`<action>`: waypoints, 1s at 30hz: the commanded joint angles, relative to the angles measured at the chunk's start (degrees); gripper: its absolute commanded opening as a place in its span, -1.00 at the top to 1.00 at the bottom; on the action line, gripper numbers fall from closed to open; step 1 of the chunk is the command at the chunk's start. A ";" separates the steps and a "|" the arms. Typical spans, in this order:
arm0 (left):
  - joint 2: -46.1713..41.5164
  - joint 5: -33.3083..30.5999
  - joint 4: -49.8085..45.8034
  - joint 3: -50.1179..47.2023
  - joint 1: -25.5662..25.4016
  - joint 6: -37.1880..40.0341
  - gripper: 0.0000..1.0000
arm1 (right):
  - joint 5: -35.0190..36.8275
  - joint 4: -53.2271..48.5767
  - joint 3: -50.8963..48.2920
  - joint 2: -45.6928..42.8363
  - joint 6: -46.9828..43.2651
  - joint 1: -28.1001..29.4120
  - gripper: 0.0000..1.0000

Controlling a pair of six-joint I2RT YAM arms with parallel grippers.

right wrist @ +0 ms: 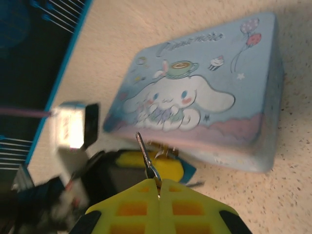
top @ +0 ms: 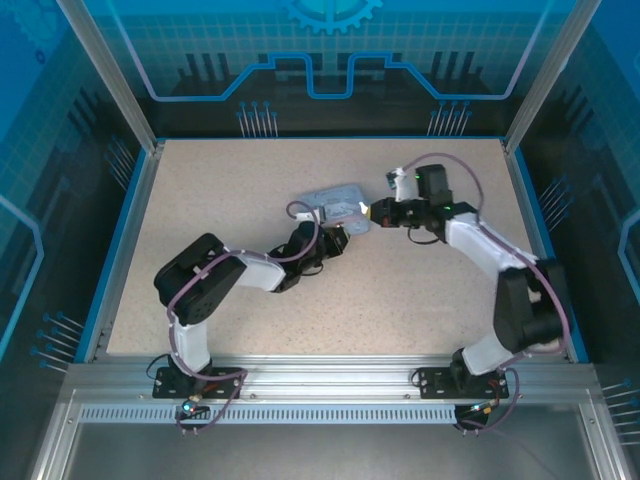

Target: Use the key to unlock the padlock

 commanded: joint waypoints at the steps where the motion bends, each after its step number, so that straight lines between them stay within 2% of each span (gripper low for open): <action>1: -3.67 11.25 -0.92 0.24 2.75 -2.50 1.00 | -9.65 -4.88 -4.78 -5.97 -7.14 -1.47 1.00; 3: -3.50 16.36 -0.55 0.92 4.31 -5.35 1.00 | -13.78 -6.72 -7.45 -8.34 -8.44 -1.92 1.00; 7: -1.78 24.27 6.37 0.75 6.44 -11.99 1.00 | -21.71 -5.12 -12.66 -8.53 -7.55 -1.78 1.00; 10: -1.42 27.19 8.13 1.18 6.85 -13.59 1.00 | -21.81 -4.48 -13.69 -6.83 -7.21 -0.58 1.00; 17: -2.30 30.33 6.59 1.61 6.88 -12.69 1.00 | -21.45 -2.56 -13.70 -0.88 -7.87 0.04 1.00; 30: -1.23 32.18 9.54 0.12 6.94 -12.05 1.00 | -21.00 -5.86 -6.49 8.84 -10.99 -0.93 1.00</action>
